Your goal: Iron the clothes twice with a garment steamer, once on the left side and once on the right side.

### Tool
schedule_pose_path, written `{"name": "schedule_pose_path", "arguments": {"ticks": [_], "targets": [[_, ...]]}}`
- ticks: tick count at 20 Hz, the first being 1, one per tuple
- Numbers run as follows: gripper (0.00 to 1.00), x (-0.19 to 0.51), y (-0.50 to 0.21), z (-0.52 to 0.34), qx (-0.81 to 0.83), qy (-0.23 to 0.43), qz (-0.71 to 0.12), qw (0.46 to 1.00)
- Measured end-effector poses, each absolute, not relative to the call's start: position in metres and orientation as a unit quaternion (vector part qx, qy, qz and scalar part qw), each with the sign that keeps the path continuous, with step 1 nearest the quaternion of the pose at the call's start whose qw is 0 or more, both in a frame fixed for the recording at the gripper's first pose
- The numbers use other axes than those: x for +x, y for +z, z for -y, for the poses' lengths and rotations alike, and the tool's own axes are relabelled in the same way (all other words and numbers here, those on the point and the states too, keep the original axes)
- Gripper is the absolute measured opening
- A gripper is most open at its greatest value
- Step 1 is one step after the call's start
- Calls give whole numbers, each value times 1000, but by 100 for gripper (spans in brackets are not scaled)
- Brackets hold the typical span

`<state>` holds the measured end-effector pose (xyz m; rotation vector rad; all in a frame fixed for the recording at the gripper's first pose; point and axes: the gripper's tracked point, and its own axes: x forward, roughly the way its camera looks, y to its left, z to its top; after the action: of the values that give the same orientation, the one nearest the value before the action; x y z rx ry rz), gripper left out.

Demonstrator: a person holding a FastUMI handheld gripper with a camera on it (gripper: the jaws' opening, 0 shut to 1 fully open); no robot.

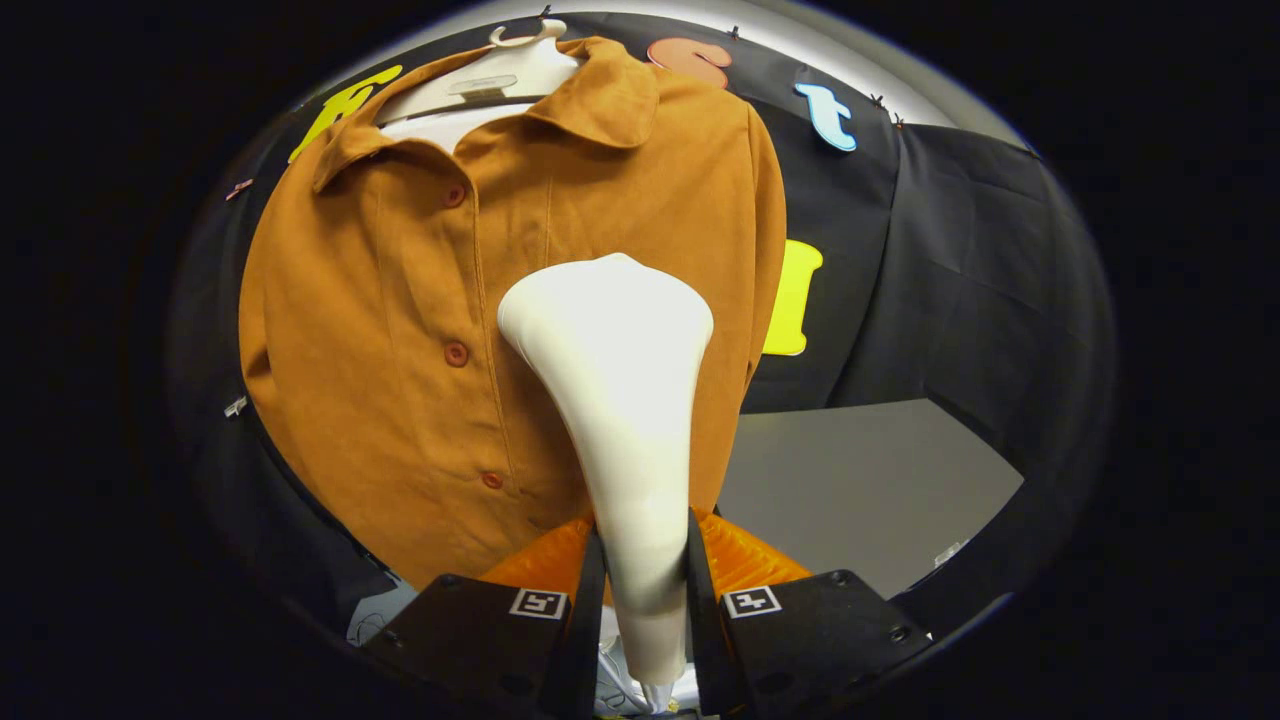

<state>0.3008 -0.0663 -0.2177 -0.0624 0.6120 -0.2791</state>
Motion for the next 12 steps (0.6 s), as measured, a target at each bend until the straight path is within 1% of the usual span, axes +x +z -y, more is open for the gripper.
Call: {"name": "schedule_pose_path", "arguments": {"ticks": [12], "targets": [[42,262,-298,72,-34,-137,-388,911]]}}
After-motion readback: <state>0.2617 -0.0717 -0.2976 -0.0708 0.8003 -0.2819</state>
